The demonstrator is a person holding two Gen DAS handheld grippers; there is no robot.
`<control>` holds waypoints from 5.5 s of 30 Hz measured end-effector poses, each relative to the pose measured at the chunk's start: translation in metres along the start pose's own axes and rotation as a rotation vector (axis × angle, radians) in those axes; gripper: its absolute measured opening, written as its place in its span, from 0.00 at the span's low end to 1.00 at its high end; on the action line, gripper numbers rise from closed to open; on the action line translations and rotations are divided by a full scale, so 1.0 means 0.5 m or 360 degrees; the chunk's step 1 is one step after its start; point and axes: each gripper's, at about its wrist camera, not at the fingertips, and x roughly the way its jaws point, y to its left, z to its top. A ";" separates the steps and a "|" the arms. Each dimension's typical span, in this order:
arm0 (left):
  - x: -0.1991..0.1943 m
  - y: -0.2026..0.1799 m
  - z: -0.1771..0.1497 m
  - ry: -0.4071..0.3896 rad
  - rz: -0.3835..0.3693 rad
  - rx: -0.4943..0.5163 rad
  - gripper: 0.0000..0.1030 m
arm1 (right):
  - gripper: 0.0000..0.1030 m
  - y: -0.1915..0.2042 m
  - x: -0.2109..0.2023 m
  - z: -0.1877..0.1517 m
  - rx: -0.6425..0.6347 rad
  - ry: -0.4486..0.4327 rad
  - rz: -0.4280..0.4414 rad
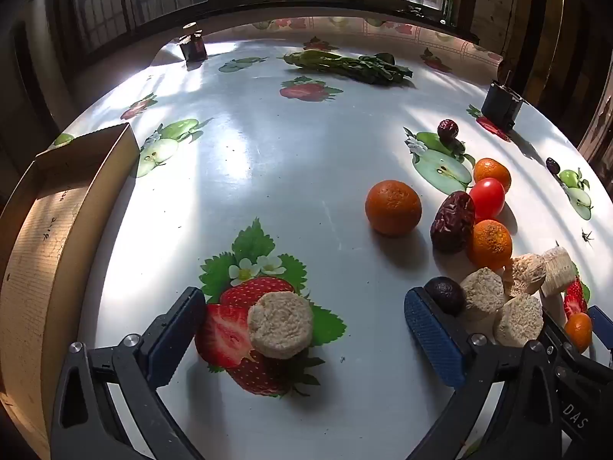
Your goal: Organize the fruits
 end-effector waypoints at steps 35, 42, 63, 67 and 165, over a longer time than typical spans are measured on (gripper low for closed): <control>0.000 0.000 0.000 -0.0001 0.0000 0.0000 1.00 | 0.99 0.000 0.000 0.000 0.0001 0.0001 0.0001; 0.000 0.000 0.000 -0.0001 0.0000 -0.0003 1.00 | 0.99 0.000 0.000 0.000 0.0000 0.0002 0.0001; -0.039 0.034 -0.017 0.0079 -0.0236 0.0039 0.92 | 0.99 0.003 -0.017 -0.021 -0.0029 0.0057 0.0027; -0.103 0.071 -0.019 -0.0070 -0.0289 -0.0069 0.91 | 0.99 0.000 -0.021 -0.024 -0.0013 0.0046 0.0013; -0.226 0.012 -0.074 -0.0107 -0.0686 0.0244 0.24 | 0.33 -0.064 -0.099 -0.032 -0.0004 -0.0066 0.0445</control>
